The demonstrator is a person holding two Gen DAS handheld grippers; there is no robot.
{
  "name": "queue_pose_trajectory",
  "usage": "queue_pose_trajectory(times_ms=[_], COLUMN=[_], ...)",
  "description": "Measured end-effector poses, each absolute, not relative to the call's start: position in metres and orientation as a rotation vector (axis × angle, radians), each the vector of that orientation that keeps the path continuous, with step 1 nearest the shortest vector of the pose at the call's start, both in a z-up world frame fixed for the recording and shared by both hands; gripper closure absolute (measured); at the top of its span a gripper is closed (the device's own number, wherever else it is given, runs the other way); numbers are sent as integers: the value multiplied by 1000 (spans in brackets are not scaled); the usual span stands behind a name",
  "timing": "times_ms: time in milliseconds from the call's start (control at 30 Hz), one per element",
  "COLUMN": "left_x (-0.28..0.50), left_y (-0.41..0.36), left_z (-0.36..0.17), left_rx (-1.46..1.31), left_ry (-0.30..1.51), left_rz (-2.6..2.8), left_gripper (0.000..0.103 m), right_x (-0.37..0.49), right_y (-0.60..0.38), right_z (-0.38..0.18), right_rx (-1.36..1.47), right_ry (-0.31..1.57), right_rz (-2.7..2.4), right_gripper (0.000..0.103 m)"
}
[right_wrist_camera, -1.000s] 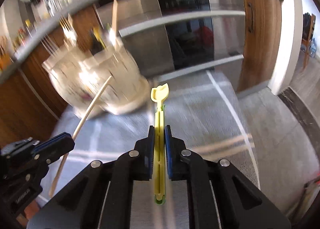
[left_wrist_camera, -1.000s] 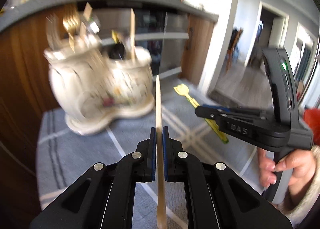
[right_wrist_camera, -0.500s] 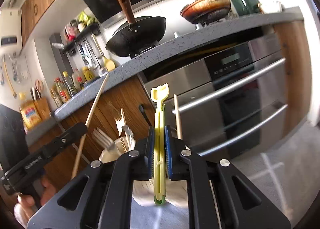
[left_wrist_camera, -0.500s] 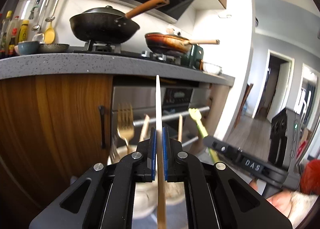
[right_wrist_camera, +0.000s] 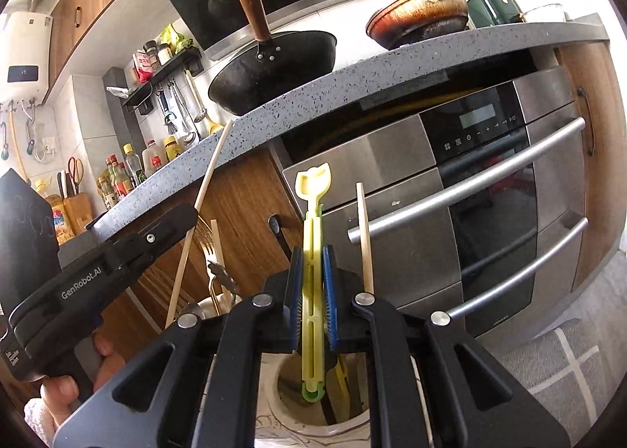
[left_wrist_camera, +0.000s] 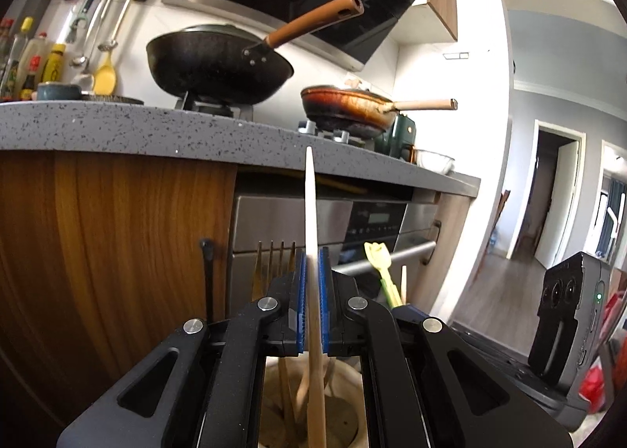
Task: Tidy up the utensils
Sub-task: 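Carry the chopstick over the larger cup while the right tool carries the yellow spoon over the smaller cup, then open the left tool into the larger cup while the right tool releases the yellow spoon into the smaller cup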
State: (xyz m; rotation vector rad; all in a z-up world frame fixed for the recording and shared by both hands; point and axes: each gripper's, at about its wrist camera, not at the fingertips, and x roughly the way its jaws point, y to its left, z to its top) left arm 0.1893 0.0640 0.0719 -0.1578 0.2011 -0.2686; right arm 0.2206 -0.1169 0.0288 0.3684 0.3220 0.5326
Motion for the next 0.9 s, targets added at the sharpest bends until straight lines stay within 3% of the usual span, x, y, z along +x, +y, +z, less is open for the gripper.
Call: queue_pose_trajectory(times_ms=[300, 900], left_x=[167, 139], left_y=[63, 68], left_z=[68, 33], left_rx=[-110, -67], left_ry=[141, 298], left_rz=[-272, -349], left_gripper=[97, 97], right_x=[218, 190], right_y=[-120, -122], right_z=[18, 8], right_rx=[368, 240], right_ry=[334, 429], right_rz=[552, 533], right_gripper=[93, 93])
